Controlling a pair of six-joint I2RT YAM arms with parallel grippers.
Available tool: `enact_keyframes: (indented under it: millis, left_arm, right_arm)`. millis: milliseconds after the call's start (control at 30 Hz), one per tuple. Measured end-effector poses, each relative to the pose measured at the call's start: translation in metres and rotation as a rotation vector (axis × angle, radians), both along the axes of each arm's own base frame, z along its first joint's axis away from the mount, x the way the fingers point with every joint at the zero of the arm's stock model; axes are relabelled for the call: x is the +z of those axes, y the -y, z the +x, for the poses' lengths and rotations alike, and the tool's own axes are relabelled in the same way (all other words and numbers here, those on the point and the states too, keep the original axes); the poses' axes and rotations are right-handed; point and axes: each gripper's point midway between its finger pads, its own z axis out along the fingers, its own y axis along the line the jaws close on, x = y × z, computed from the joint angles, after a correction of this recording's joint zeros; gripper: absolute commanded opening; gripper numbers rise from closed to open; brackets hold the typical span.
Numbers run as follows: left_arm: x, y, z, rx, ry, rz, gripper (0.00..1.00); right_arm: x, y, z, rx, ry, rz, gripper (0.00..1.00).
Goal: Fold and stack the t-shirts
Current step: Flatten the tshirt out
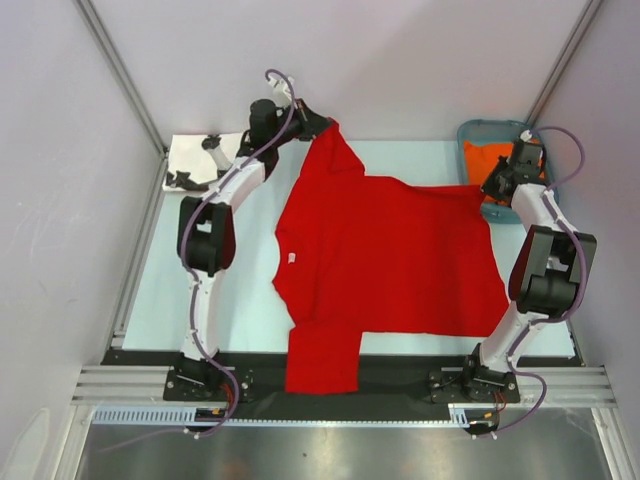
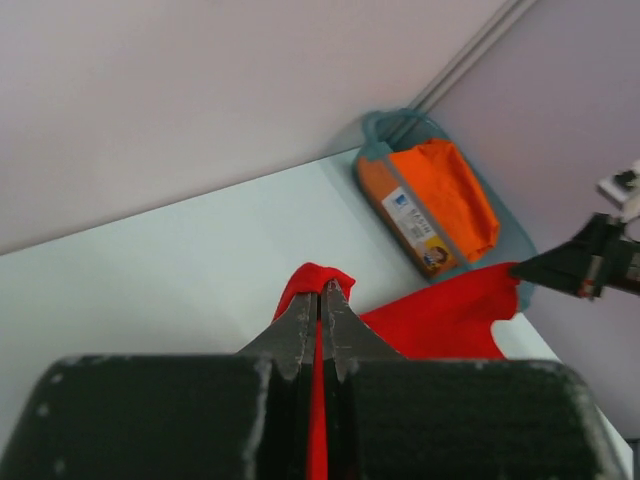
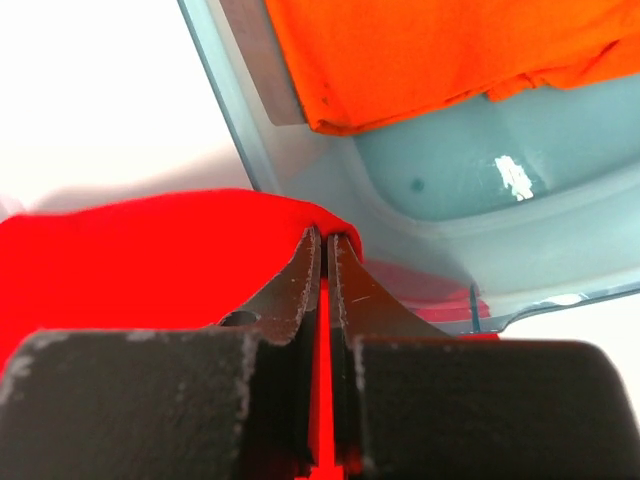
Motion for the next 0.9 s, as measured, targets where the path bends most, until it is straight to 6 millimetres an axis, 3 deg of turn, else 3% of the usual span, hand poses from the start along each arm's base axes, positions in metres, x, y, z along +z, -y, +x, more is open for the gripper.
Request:
enact_keyframes:
  millis: [100,233,300,433,567,633,733,800,900]
  left_arm:
    - [0.034,0.000,-0.014,-0.016,0.035,0.001,0.00]
    - [0.093,-0.010,-0.035,-0.023,0.110,0.004,0.00]
    - [0.126,-0.017,-0.048,-0.024,0.157,0.007,0.00]
    - [0.218,-0.032,-0.093,-0.024,0.315,0.006,0.00]
    - [0.312,-0.054,-0.168,-0.008,0.504,0.009,0.00]
    - [0.356,-0.068,-0.216,0.008,0.612,0.008,0.00]
    - [0.418,-0.095,-0.306,0.047,0.794,0.007,0.00]
    - [0.448,-0.116,-0.369,0.088,0.909,0.001,0.00]
    - [0.473,-0.144,-0.452,0.151,1.045,-0.012,0.00]
  right_arm:
    - [-0.004,-0.004,-0.003,0.011,-0.019,0.019,0.00]
    - [0.011,-0.012,-0.011,0.028,-0.008,0.045,0.00]
    - [0.037,-0.018,-0.017,0.044,0.034,0.051,0.00]
    - [0.124,-0.031,-0.041,0.084,0.214,0.034,0.00]
    - [0.221,-0.052,-0.089,0.121,0.436,-0.003,0.00]
    - [0.265,-0.067,-0.119,0.151,0.550,-0.019,0.00]
    - [0.325,-0.093,-0.163,0.219,0.710,-0.038,0.00]
    - [0.357,-0.106,-0.195,0.256,0.804,-0.049,0.00]
    - [0.393,-0.120,-0.239,0.294,0.910,-0.058,0.00]
